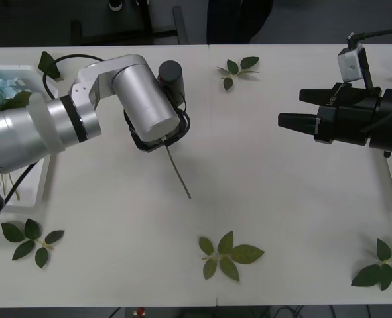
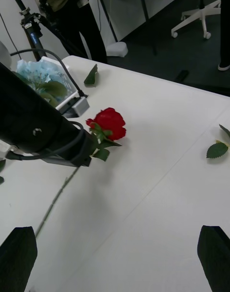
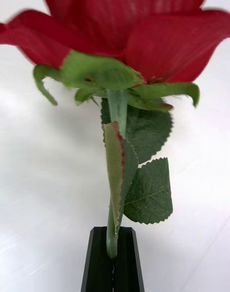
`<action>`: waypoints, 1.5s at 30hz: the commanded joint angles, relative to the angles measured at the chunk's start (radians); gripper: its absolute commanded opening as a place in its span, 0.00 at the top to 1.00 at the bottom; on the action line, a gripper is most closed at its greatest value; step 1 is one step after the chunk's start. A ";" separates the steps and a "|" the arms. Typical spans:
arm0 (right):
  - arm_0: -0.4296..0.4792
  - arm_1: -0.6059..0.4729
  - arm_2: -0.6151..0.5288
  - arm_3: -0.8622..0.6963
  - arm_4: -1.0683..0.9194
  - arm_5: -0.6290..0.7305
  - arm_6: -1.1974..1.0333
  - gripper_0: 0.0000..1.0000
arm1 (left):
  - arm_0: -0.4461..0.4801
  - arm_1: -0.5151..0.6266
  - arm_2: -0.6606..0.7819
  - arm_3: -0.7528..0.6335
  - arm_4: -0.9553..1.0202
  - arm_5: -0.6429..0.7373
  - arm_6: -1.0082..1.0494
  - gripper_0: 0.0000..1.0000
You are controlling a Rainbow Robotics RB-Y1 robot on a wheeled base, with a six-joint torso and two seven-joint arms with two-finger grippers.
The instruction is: Place the red flowers into the right box and the blue flowers into the left box. If a person shows an open palm, hand one flower to the person first, then continue sorting.
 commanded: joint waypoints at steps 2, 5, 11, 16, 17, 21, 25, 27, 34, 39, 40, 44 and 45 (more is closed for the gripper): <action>0.008 -0.011 -0.004 -0.010 -0.012 -0.003 0.020 0.02 | -0.004 0.102 0.126 -0.149 0.119 0.094 -0.079 1.00; 0.008 -0.011 -0.004 -0.012 -0.015 -0.004 0.022 0.02 | -0.003 0.151 0.201 -0.186 0.221 0.123 -0.183 1.00; 0.008 -0.011 -0.004 -0.012 -0.015 -0.004 0.020 0.02 | 0.088 0.214 0.468 -0.189 0.412 0.137 -0.598 1.00; 0.008 -0.012 -0.004 -0.012 -0.020 -0.004 0.022 0.02 | 0.197 0.212 0.665 -0.189 0.514 0.139 -0.967 1.00; 0.008 -0.011 -0.004 -0.010 -0.020 -0.004 0.022 0.02 | 0.218 0.206 0.704 -0.186 0.552 0.139 -1.050 1.00; 0.008 -0.011 -0.004 -0.012 -0.020 -0.004 0.020 0.03 | 0.299 0.189 0.835 -0.183 0.707 0.111 -1.306 1.00; 0.007 -0.011 -0.004 -0.010 -0.020 -0.004 0.022 0.02 | 0.371 0.140 0.948 -0.146 0.865 0.094 -1.587 1.00; 0.008 -0.011 -0.004 -0.010 -0.018 -0.007 0.020 0.03 | 0.390 0.113 0.979 -0.091 0.977 0.096 -1.759 1.00; 0.007 -0.002 -0.004 -0.010 -0.020 -0.003 0.020 0.02 | 0.384 0.008 0.990 0.182 1.347 0.119 -2.403 1.00; -0.001 0.055 -0.004 0.008 -0.098 0.060 0.003 0.02 | 0.367 -0.042 0.990 0.227 1.394 0.156 -2.543 1.00; -0.004 0.069 -0.003 0.017 -0.110 0.077 0.003 0.03 | 0.364 -0.052 0.990 0.227 1.394 0.156 -2.559 1.00; -0.018 0.147 -0.004 0.086 -0.142 0.186 0.009 0.02 | 0.331 -0.111 0.967 0.227 1.393 0.130 -2.592 1.00; -0.020 0.167 -0.004 0.103 -0.148 0.204 0.012 0.03 | 0.325 -0.122 0.958 0.227 1.393 0.113 -2.592 1.00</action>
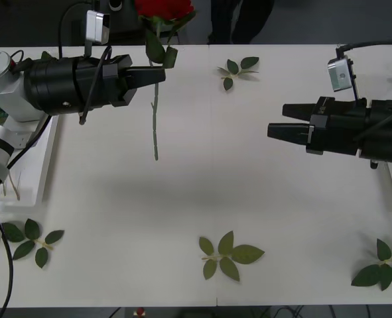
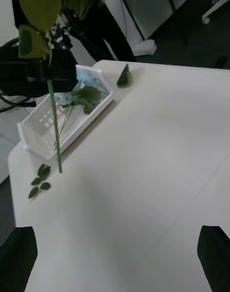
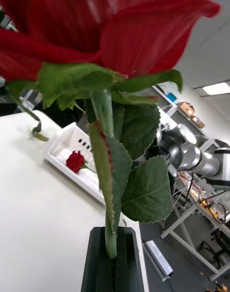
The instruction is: Place the red flowers into the right box and the blue flowers into the left box. If a person shows an open palm, hand one flower to the person first, then continue sorting.
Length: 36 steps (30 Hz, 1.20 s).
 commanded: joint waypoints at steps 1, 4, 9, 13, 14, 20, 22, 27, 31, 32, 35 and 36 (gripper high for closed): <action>-0.025 0.095 -0.004 0.069 -0.024 0.075 0.014 0.03 | -0.084 -0.053 -0.043 -0.017 0.013 -0.062 -0.027 1.00; -0.028 0.150 -0.003 0.103 -0.017 0.098 0.022 0.02 | -0.100 -0.070 -0.076 -0.017 0.013 -0.128 -0.031 1.00; -0.055 0.270 -0.004 0.162 0.043 0.127 0.036 0.03 | -0.107 -0.085 -0.106 -0.017 0.013 -0.190 -0.033 1.00; -0.077 0.365 -0.004 0.204 0.055 0.127 0.042 0.03 | -0.107 -0.097 -0.116 -0.017 0.013 -0.198 -0.033 1.00; -0.085 0.385 -0.004 0.214 0.055 0.127 0.046 0.02 | -0.107 -0.097 -0.124 -0.017 0.015 -0.203 -0.034 1.00; -0.114 0.452 -0.003 0.242 0.057 0.116 0.057 0.03 | -0.107 -0.099 -0.141 -0.017 0.013 -0.227 -0.040 1.00; -0.123 0.465 -0.001 0.248 0.060 0.112 0.057 0.03 | -0.107 -0.099 -0.142 -0.017 0.013 -0.229 -0.039 1.00; -0.154 0.475 0.055 0.251 0.063 0.035 0.063 0.11 | -0.107 -0.099 -0.149 -0.015 0.013 -0.232 -0.039 1.00; -0.175 0.480 0.097 0.253 0.065 -0.031 0.063 0.30 | -0.107 -0.097 -0.150 -0.017 0.013 -0.233 -0.040 1.00; -0.178 0.480 0.100 0.251 0.063 -0.037 0.060 0.35 | -0.107 -0.099 -0.150 -0.017 0.013 -0.233 -0.039 1.00; -0.190 0.488 0.112 0.261 0.065 -0.051 0.057 0.51 | -0.107 -0.099 -0.150 -0.017 0.013 -0.232 -0.039 1.00; -0.204 0.492 0.118 0.276 0.063 -0.048 0.062 0.60 | -0.107 -0.097 -0.152 -0.017 0.013 -0.232 -0.039 1.00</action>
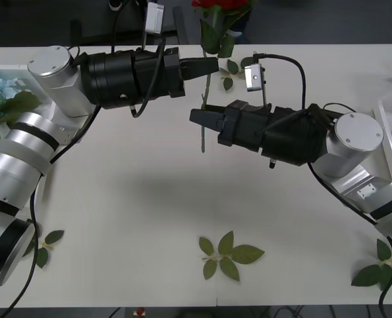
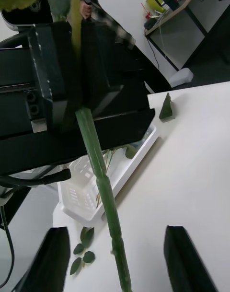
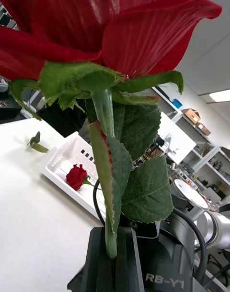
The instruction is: Place the red flowers into the right box and the blue flowers into the left box. If a person shows an open palm, hand one flower to the person first, then continue sorting.
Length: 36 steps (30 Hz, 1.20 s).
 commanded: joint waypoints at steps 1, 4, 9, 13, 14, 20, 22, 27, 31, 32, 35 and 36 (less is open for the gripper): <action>-0.042 0.020 0.001 0.018 0.007 0.003 0.028 0.66 | -0.028 -0.001 0.001 -0.017 0.013 -0.006 -0.032 1.00; -0.052 0.023 0.007 0.026 0.006 -0.002 0.022 0.98 | -0.026 -0.001 0.001 -0.017 0.013 -0.006 -0.033 1.00; -0.051 0.023 0.007 0.026 0.006 0.000 0.021 1.00 | -0.026 -0.001 0.001 -0.017 0.013 -0.006 -0.033 1.00; -0.052 0.023 0.007 0.026 0.001 0.000 0.021 1.00 | -0.026 -0.001 0.001 -0.016 0.013 -0.006 -0.030 1.00; -0.052 0.023 0.007 0.024 0.003 -0.002 0.021 1.00 | -0.025 -0.001 0.001 -0.016 0.013 -0.006 -0.025 0.95; -0.052 0.018 0.007 0.026 -0.011 0.000 0.024 1.00 | -0.026 0.001 0.002 -0.014 0.013 -0.010 -0.019 0.00; -0.051 0.015 0.007 0.026 -0.020 0.003 0.024 1.00 | -0.026 0.001 0.002 -0.016 0.014 -0.012 -0.019 0.00; -0.051 -0.054 0.007 0.026 -0.060 0.025 0.028 1.00 | -0.025 0.002 0.002 -0.016 0.018 -0.012 -0.018 0.00; -0.042 -0.151 -0.003 0.024 -0.098 0.038 0.030 1.00 | -0.025 0.004 0.002 -0.016 0.018 -0.012 -0.018 0.00; -0.039 -0.218 -0.005 0.024 -0.123 0.043 0.022 1.00 | -0.025 0.004 0.002 -0.014 0.019 -0.012 -0.018 0.00; -0.031 -0.355 -0.005 0.026 -0.157 0.040 0.013 1.00 | -0.025 0.002 0.002 -0.014 0.019 -0.012 -0.018 0.00; -0.029 -0.381 -0.005 0.027 -0.163 0.037 0.008 1.00 | -0.026 0.002 0.002 -0.016 0.019 -0.012 -0.018 0.00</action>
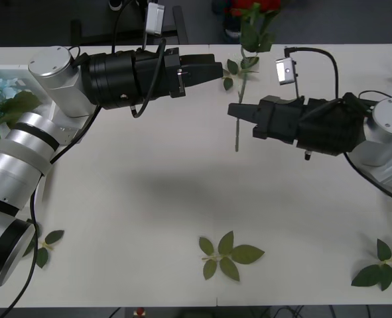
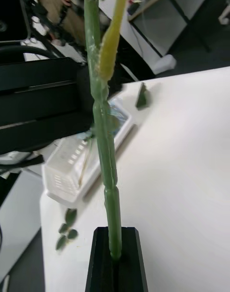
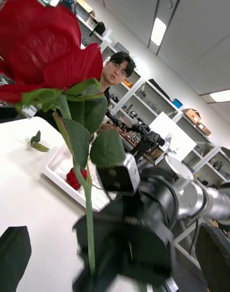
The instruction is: Place the red flowers into the right box and the blue flowers into the left box. If a person shows an open palm, hand one flower to the person first, then continue sorting.
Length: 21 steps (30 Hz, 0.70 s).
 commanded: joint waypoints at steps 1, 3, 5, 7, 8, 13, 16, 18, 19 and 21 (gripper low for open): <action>0.008 -0.225 -0.021 -0.006 -0.054 0.002 0.002 1.00 | -0.025 0.004 0.005 -0.016 0.017 -0.007 -0.017 0.00; 0.010 -0.279 -0.021 0.024 -0.083 0.010 -0.003 1.00 | -0.025 0.002 0.005 -0.015 0.017 -0.007 -0.019 0.00; 0.010 -0.332 -0.021 0.080 -0.102 0.036 -0.004 1.00 | -0.025 0.005 0.005 -0.016 0.017 -0.006 -0.021 0.00; 0.010 -0.366 -0.025 0.136 -0.108 0.065 -0.004 1.00 | -0.025 0.013 0.005 -0.015 0.015 -0.003 -0.022 0.00; 0.010 -0.389 -0.025 0.177 -0.109 0.088 0.001 1.00 | -0.025 0.022 0.005 -0.015 0.014 0.002 -0.024 0.00; 0.002 -0.480 -0.027 0.381 -0.085 0.197 0.002 1.00 | -0.023 0.087 0.005 -0.015 -0.014 0.051 -0.024 0.00; -0.012 -0.518 -0.027 0.476 -0.028 0.261 -0.003 1.00 | -0.023 0.143 0.005 -0.015 -0.022 0.102 -0.030 0.00; -0.012 -0.544 -0.027 0.516 -0.011 0.292 0.004 1.00 | -0.023 0.179 0.005 -0.013 -0.025 0.134 -0.036 0.00; -0.012 -0.561 -0.027 0.539 -0.008 0.320 0.004 1.00 | -0.023 0.203 0.005 -0.005 -0.026 0.158 -0.045 0.00; -0.013 -0.590 -0.027 0.573 0.001 0.346 0.007 1.00 | -0.025 0.239 0.005 0.011 -0.026 0.194 -0.085 0.00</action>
